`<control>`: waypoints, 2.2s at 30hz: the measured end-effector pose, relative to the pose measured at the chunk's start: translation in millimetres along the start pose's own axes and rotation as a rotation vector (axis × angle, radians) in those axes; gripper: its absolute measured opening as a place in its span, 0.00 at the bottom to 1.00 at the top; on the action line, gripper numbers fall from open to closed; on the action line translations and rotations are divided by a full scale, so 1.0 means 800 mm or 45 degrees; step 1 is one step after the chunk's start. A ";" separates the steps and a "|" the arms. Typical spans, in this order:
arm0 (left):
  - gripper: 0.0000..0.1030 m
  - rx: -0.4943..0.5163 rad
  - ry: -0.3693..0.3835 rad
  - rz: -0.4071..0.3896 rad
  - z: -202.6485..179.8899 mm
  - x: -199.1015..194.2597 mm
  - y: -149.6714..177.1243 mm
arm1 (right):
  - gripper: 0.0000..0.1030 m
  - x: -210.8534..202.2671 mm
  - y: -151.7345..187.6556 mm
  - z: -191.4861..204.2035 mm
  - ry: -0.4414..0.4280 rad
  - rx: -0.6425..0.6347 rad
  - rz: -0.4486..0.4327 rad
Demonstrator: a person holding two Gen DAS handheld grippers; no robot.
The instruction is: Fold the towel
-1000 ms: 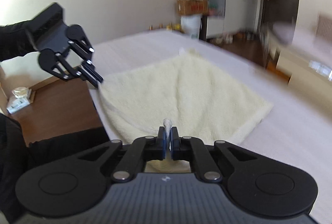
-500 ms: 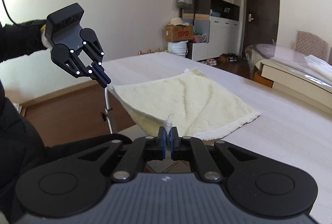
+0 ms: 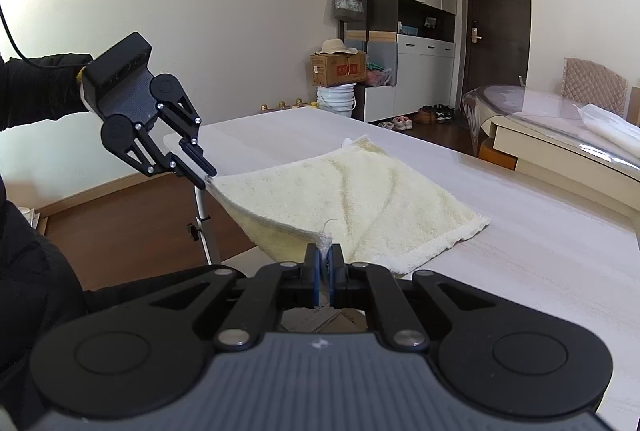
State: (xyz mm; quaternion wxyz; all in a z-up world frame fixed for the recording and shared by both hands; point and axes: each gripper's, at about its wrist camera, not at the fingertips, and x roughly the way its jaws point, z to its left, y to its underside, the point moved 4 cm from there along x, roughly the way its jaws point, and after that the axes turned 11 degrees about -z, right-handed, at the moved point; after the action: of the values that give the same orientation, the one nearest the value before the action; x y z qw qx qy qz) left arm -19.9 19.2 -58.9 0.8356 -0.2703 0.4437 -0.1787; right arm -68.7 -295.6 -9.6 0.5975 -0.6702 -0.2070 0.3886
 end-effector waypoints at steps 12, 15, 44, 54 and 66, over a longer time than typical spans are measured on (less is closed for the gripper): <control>0.05 -0.109 0.010 -0.003 0.066 -0.025 -0.049 | 0.05 0.008 -0.003 0.002 0.019 -0.100 0.048; 0.05 -0.185 -0.018 -0.006 0.106 -0.018 -0.056 | 0.05 0.009 -0.021 -0.025 0.035 -0.016 -0.049; 0.06 -0.426 -0.166 0.105 0.276 0.171 -0.008 | 0.07 0.180 -0.006 -0.221 0.326 0.291 0.120; 0.27 -0.535 -0.306 0.104 0.293 0.143 0.015 | 0.24 0.148 -0.015 -0.211 0.439 0.281 0.085; 0.29 -0.546 -0.182 -0.078 0.186 0.092 -0.017 | 0.20 0.129 -0.007 -0.047 0.277 -0.067 0.125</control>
State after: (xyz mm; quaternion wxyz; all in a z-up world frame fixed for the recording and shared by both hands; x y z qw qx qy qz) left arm 144.3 12.2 -29.4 0.7824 -0.4669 0.4029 -0.0861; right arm 24.5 -242.4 -32.8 0.5789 -0.7332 -0.1180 0.3366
